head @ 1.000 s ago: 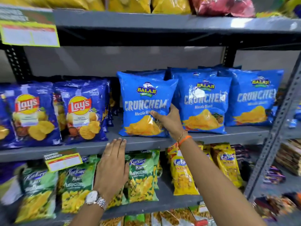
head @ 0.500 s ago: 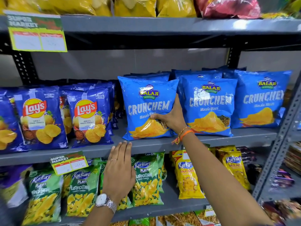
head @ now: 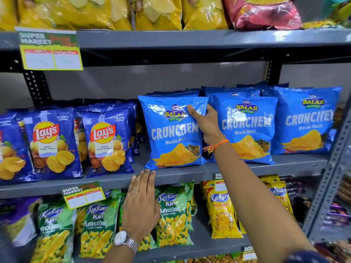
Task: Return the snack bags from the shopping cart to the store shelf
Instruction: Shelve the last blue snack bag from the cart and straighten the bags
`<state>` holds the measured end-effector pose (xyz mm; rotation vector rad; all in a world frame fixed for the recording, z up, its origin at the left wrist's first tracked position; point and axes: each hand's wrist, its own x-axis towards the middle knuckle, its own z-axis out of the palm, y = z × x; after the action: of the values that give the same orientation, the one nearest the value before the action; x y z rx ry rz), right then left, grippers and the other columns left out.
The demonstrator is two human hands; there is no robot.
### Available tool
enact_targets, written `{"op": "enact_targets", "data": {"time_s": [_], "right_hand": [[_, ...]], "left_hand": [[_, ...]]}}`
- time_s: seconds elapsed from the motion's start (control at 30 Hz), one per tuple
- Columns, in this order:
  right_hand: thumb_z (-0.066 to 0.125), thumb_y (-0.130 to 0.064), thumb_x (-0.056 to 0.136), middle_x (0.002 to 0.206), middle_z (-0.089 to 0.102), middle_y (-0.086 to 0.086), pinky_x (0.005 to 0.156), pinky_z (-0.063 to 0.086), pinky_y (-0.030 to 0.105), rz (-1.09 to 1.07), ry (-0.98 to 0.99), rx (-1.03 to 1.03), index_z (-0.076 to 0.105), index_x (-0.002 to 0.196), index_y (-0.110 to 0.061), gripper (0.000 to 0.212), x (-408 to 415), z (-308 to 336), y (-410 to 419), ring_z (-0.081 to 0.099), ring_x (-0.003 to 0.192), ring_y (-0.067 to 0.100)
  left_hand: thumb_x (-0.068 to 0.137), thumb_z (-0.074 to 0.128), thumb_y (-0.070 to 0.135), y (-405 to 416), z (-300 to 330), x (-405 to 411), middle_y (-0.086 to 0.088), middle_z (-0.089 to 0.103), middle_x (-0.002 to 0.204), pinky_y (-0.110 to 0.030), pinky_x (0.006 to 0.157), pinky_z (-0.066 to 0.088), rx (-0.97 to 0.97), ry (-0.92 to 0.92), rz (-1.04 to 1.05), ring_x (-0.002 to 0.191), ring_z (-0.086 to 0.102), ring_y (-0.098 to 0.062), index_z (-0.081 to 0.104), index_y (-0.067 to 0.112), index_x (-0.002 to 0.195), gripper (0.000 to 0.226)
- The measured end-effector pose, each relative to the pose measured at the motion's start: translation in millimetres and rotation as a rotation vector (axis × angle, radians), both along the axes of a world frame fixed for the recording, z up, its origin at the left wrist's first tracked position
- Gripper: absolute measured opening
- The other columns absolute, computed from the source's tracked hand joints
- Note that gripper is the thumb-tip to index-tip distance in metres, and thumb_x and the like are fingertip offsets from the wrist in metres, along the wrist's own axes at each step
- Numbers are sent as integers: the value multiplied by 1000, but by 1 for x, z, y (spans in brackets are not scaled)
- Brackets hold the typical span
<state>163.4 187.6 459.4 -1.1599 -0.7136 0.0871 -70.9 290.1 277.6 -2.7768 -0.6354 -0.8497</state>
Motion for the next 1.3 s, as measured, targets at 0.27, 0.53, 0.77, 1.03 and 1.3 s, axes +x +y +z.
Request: {"op": "enact_targets", "data": {"time_s": [0.27,0.53,0.77,1.03,1.3], "right_hand": [[78,-31,87,124,72,4,95,59,38,-48,-1,-86,61,129,-8,52,-2,3,4,70,116,24],[90,-23,72,131,63,-4,100,58,32,19,-93,-230,39,139,-21,84,-20,-44,-24,65,116,6],[90,-7,71,142,55,4,108,52,46,3,-97,-195,33,146,-14,94,-36,-56,-23,55,133,22],[91,-44,59,145,53,12,113,45,40,-73,-86,-267,21,154,-31,119,-33,-50,-81,53,135,26],[64,-91,45,156,34,17,113,37,56,-1097,-320,-618,28,150,-29,127,-8,-65,-138,36,140,44]], "left_hand": [[74,69,29,-1,0,0,-13,44,153,-46,124,17,-8,-2,0,144,36,-31,32,7,154,90],[72,72,28,-5,0,0,-15,47,150,-48,123,20,-11,-19,4,142,40,-32,37,5,152,90],[73,73,28,-7,3,-2,-15,46,152,-49,122,21,-5,-11,4,143,40,-33,37,5,152,90],[73,69,27,-6,1,0,-18,48,147,-50,122,21,28,-18,8,139,41,-35,38,2,149,87],[73,74,22,-23,8,5,-24,48,145,-55,122,26,-36,-51,46,138,41,-41,41,-4,146,85]]}}
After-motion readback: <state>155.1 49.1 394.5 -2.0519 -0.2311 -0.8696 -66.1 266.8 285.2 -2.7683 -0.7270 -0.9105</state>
